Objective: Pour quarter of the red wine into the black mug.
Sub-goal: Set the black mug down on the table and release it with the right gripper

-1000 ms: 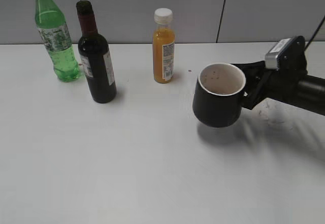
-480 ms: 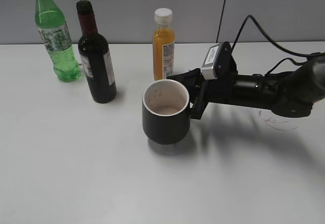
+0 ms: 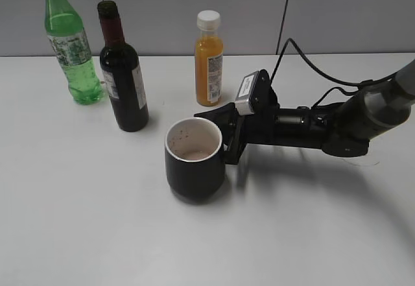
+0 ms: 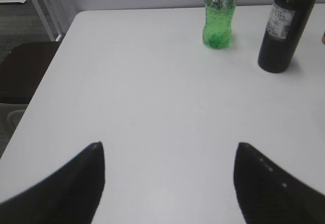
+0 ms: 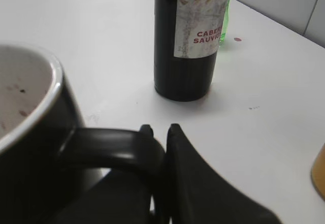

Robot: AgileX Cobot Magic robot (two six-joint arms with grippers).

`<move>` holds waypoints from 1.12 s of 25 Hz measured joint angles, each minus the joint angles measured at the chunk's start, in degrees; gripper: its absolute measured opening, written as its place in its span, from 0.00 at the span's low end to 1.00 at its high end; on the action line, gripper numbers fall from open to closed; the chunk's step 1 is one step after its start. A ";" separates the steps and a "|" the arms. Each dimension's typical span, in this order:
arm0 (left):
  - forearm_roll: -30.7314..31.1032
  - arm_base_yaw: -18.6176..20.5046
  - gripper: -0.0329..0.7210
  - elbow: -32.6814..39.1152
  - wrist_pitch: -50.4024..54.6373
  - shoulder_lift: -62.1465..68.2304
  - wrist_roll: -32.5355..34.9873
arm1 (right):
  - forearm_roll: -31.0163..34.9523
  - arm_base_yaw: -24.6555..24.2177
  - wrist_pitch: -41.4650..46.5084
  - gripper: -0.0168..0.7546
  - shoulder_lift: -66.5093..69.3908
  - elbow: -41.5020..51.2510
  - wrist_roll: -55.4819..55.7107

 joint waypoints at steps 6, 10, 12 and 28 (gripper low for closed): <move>0.00 0.00 0.83 0.00 0.00 0.00 0.00 | 1.55 0.00 0.00 0.08 1.95 -0.14 0.19; 0.00 0.00 0.83 0.00 0.00 0.00 0.00 | 2.22 0.00 -0.07 0.08 2.54 -0.14 0.25; 0.00 0.00 0.83 0.00 0.00 0.00 0.00 | 2.36 0.00 -0.07 0.08 2.54 -0.14 0.32; 0.00 0.00 0.83 0.00 0.00 0.00 0.00 | -3.95 -6.17 -2.40 0.48 2.27 0.59 1.20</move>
